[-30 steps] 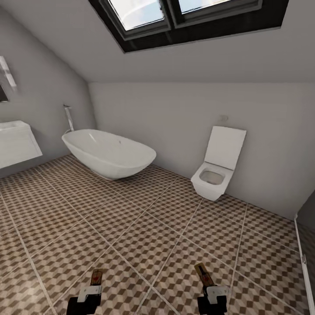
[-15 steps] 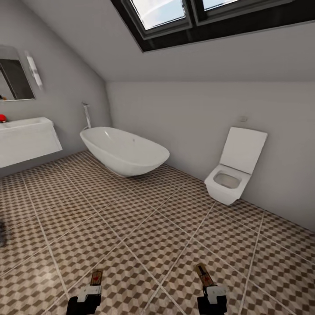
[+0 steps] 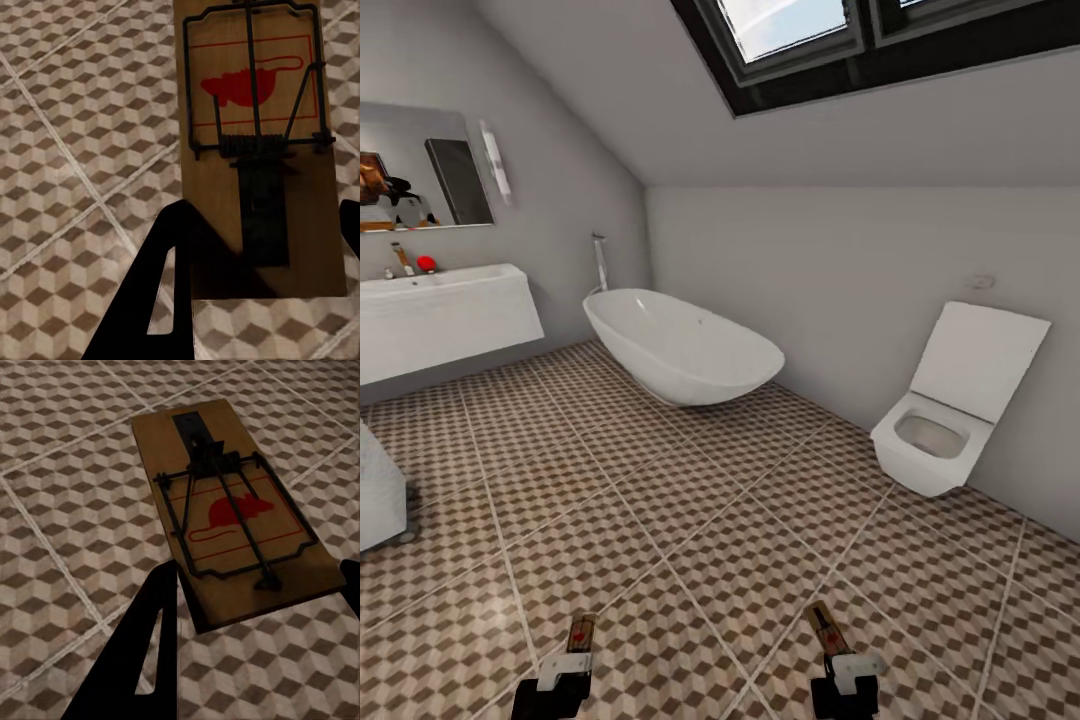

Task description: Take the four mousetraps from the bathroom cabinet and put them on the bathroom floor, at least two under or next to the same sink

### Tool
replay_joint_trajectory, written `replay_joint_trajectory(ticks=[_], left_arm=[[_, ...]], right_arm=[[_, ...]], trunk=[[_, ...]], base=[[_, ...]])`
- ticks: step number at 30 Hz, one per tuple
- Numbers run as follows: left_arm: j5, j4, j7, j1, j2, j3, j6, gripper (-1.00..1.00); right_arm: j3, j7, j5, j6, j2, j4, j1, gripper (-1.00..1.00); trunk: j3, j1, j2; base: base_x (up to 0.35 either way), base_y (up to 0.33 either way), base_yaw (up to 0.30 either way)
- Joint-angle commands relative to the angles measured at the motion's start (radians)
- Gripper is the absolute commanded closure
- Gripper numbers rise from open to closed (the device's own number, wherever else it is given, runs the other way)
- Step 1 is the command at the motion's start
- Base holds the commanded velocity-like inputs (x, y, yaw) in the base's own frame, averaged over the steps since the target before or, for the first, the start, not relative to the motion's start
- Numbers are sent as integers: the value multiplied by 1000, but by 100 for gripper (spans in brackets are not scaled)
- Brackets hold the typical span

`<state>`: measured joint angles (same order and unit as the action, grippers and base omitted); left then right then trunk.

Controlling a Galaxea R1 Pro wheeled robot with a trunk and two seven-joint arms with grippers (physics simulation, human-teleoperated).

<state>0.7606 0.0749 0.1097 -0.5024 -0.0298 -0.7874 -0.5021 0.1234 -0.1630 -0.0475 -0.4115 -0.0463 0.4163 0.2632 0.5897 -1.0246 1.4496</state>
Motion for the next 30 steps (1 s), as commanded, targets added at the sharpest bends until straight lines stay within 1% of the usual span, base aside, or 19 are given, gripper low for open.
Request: replay_joint_trajectory(ticks=[1,14,30], left_arm=[[-6,2,9,-1,1,-6,-3,100],[-6,2,8,-1,1,-6,-3,100],[-6,2,8,-1,1,-6,-3,100]], right_arm=[[5,-9,-3,-1,0,-1,1,100],[5,-9,-3,-1,1,-1,1,100],[5,-9,-3,-1,0,-1,1,100]], trunk=[[1,0,0],[1,0,0],[1,0,0]], base=[[272,0,238],[258,0,249],[217,0,258]])
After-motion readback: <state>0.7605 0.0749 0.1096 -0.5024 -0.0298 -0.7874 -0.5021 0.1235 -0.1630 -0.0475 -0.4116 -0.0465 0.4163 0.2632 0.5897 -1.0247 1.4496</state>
